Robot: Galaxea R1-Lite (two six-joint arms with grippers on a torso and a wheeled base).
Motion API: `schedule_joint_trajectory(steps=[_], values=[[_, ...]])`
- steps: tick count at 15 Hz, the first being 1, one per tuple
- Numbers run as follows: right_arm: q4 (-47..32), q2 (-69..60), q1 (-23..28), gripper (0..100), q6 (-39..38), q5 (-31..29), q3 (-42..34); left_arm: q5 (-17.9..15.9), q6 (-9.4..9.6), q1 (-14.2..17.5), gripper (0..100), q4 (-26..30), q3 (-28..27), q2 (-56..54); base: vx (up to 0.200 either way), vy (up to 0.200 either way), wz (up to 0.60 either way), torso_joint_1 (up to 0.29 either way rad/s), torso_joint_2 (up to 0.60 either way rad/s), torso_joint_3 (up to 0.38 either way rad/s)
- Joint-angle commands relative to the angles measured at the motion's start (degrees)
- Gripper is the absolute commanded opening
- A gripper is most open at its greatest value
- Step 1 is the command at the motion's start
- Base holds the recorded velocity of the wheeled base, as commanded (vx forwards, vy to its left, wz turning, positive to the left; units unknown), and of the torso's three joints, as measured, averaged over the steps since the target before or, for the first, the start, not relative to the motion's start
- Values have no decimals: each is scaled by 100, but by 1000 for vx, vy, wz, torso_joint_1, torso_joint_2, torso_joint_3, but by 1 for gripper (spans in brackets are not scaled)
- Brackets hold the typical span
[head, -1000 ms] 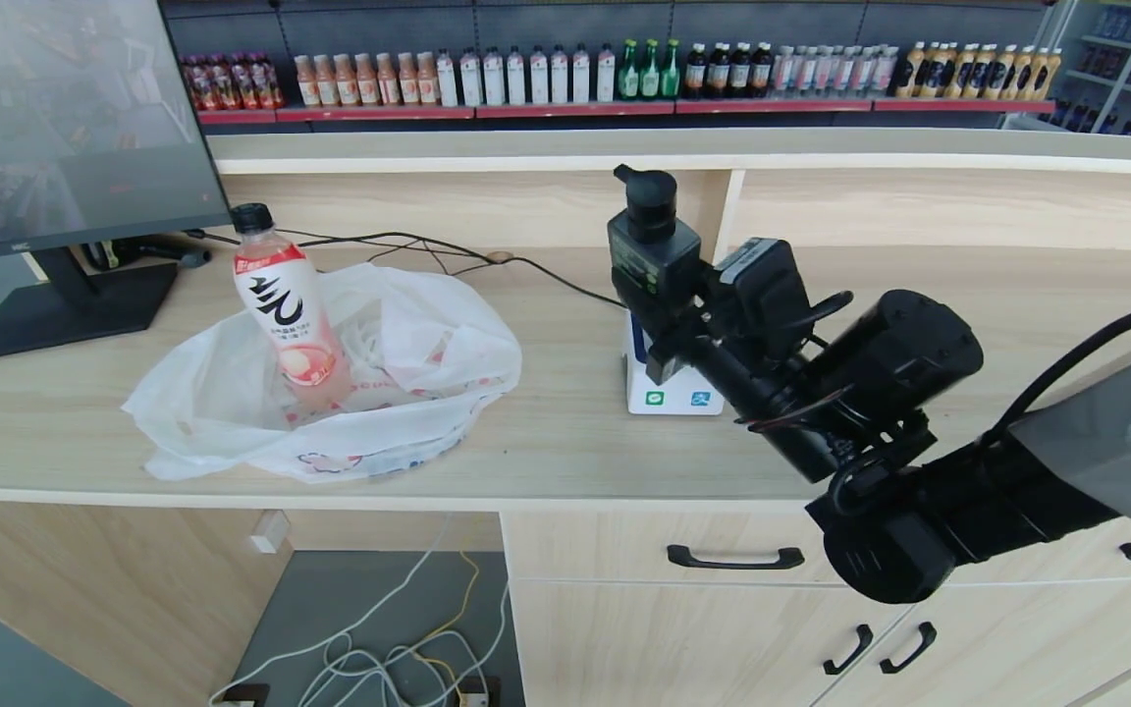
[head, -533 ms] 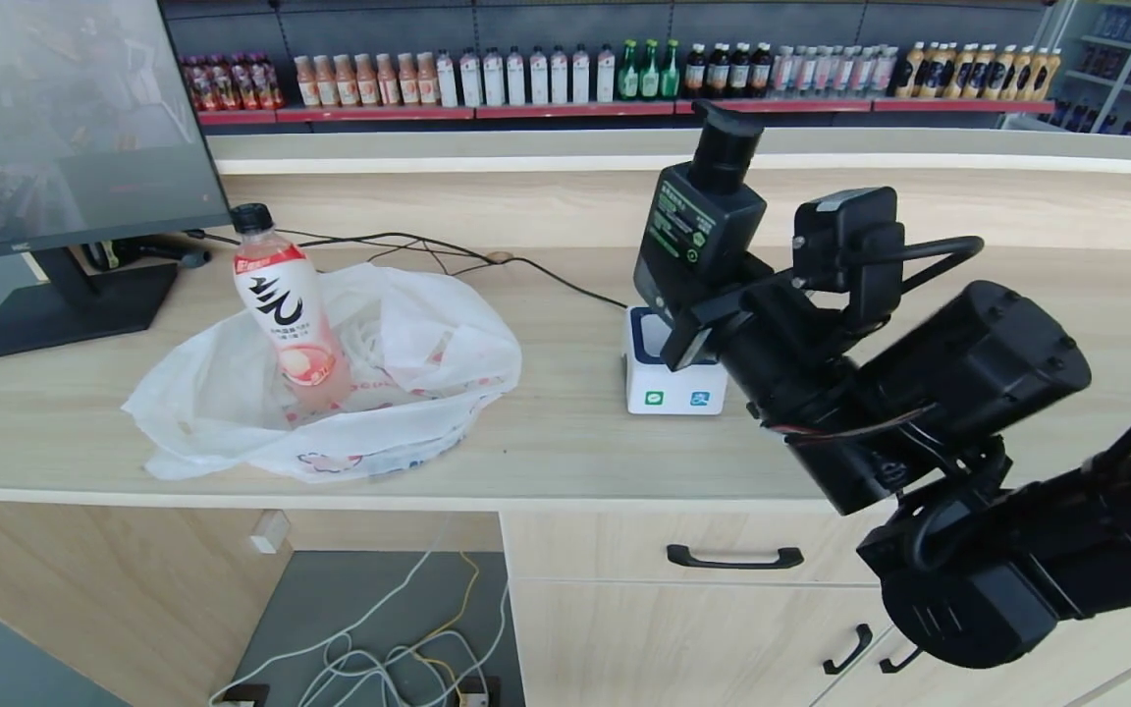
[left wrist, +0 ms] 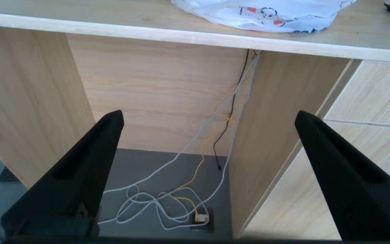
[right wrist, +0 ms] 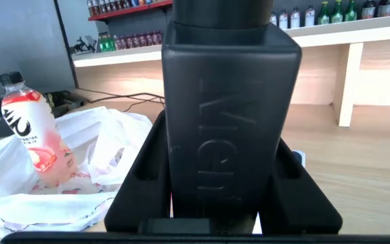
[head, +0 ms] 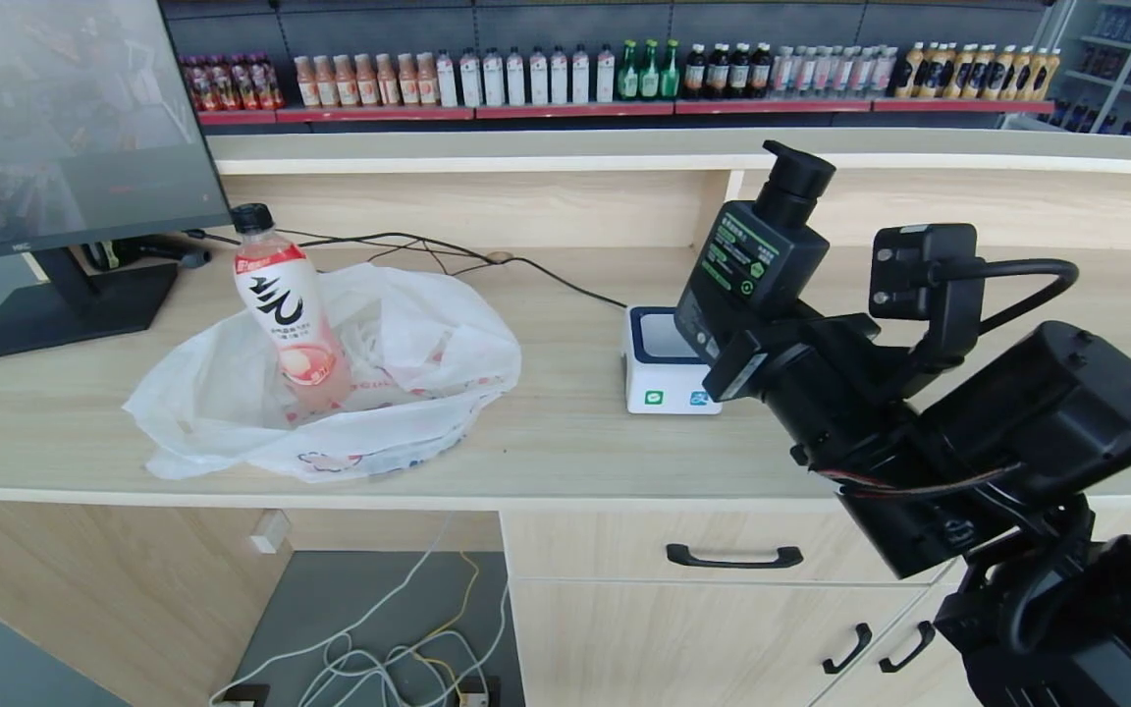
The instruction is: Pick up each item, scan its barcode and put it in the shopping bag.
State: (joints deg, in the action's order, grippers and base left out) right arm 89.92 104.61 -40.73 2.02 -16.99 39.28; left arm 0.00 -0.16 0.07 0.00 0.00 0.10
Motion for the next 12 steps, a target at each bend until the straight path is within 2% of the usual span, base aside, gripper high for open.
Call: schedule_joint_trajectory(steps=[1, 8, 12], values=[[8, -81, 91, 0, -9, 3, -25, 0, -2, 1, 100, 0, 0, -1, 0, 0, 0, 0, 0, 0], [8, 16, 285, 0, -79, 3, 62, 0, -2, 1, 100, 0, 0, -1, 0, 0, 0, 0, 0, 0], [8, 16, 294, 0, -79, 3, 62, 0, -11, 1, 100, 0, 0, -1, 0, 200, 0, 2, 2, 0]])
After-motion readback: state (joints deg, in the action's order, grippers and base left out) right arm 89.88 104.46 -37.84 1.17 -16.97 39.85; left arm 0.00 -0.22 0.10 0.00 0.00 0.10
